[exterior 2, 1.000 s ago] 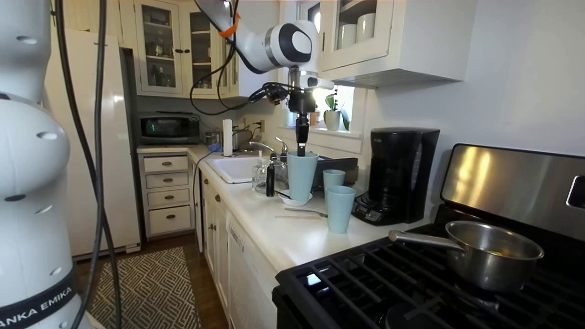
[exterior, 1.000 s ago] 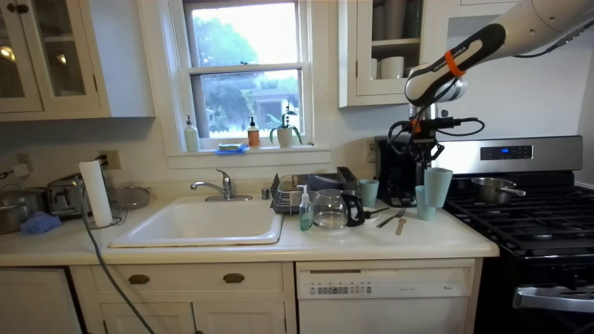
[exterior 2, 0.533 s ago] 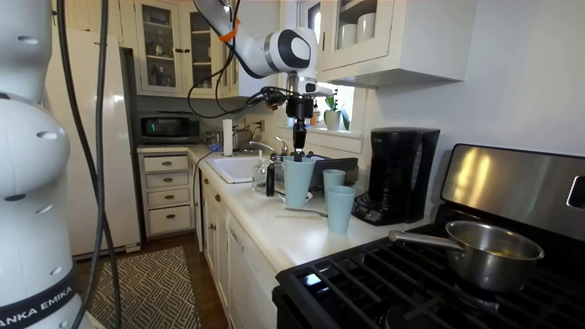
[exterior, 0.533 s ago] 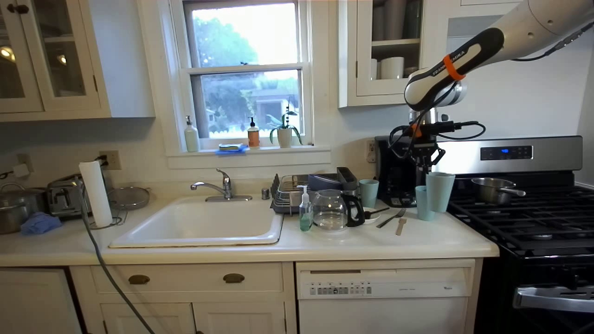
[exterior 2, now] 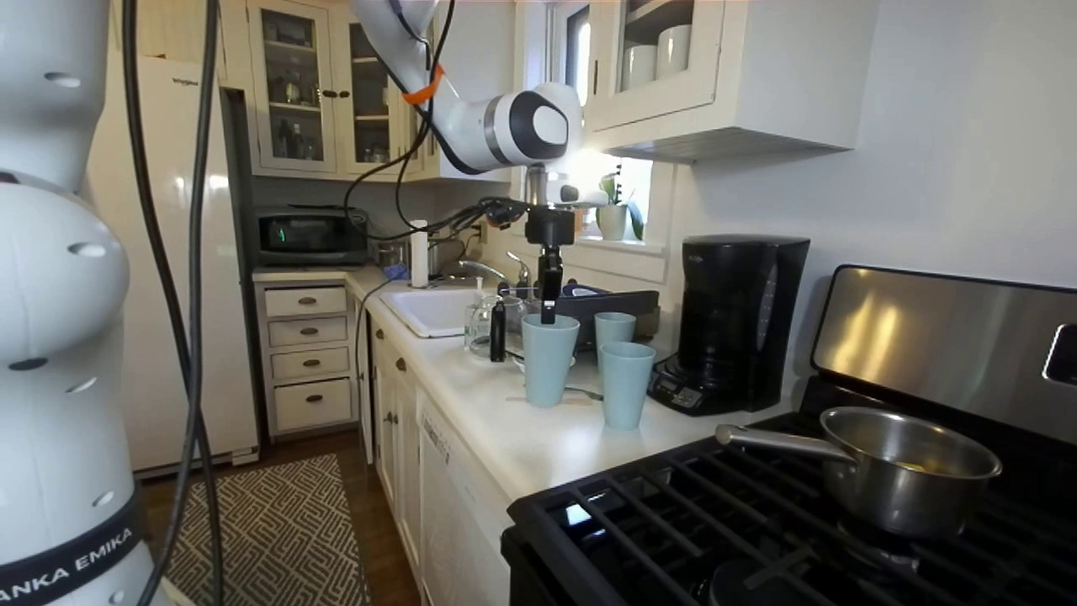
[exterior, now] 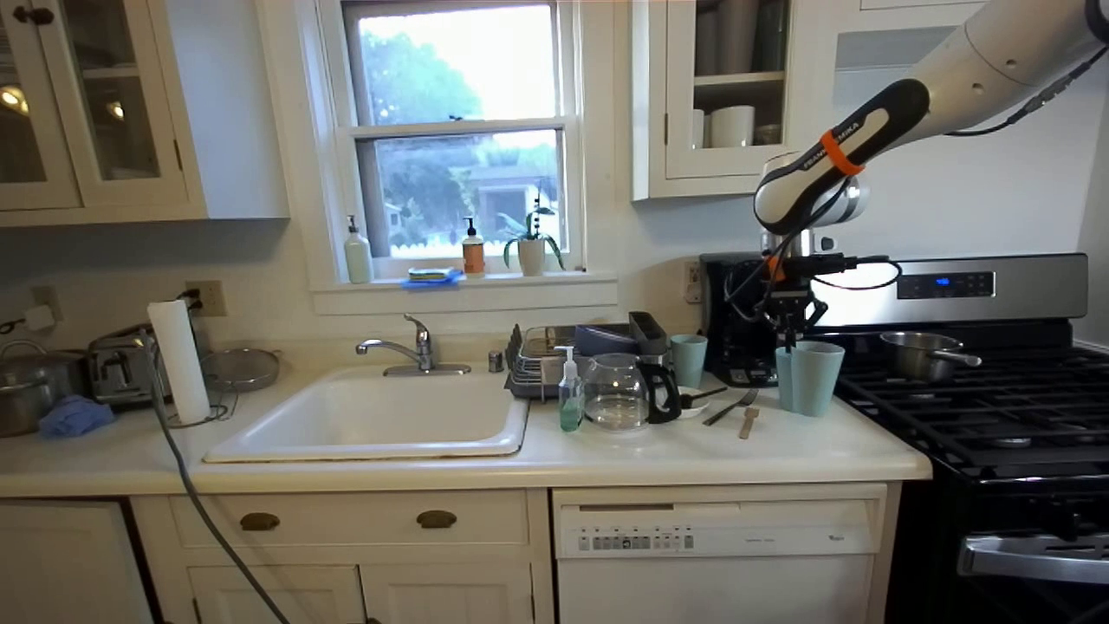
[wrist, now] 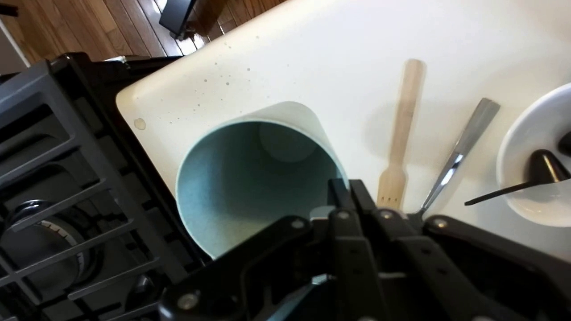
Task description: Pick up the grey cup closer to the edge and pour its contents onto the white plate
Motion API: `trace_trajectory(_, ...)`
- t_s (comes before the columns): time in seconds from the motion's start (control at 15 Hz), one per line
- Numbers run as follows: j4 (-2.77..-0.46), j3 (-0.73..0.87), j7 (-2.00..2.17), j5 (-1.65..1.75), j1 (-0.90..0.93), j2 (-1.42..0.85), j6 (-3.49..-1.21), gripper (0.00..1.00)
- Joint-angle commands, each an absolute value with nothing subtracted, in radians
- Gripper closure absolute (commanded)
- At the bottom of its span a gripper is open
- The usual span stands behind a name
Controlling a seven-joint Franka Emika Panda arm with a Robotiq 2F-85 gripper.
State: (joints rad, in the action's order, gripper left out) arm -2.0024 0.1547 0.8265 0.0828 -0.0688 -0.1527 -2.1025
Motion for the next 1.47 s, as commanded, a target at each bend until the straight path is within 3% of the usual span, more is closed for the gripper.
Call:
trace_trajectory(0.0,-2.048,0.150,0.819,0.070,-0.074,-0.161,-2.183,0.99)
trace_trajectory(0.6,-2.047,0.153,0.800,0.067,-0.069,-0.219,-2.234,0.99)
trace_trajectory(0.67,-2.047,0.153,0.797,0.067,-0.068,-0.218,-2.238,0.71)
trace_trajectory(0.73,-2.048,0.154,0.796,0.076,-0.066,-0.212,-2.240,0.70)
trace_trajectory(1.2,-2.040,0.157,0.675,0.106,-0.080,-0.013,-2.009,0.23)
trace_trajectory(1.4,-2.110,0.142,0.500,0.122,-0.089,0.132,-2.040,0.02)
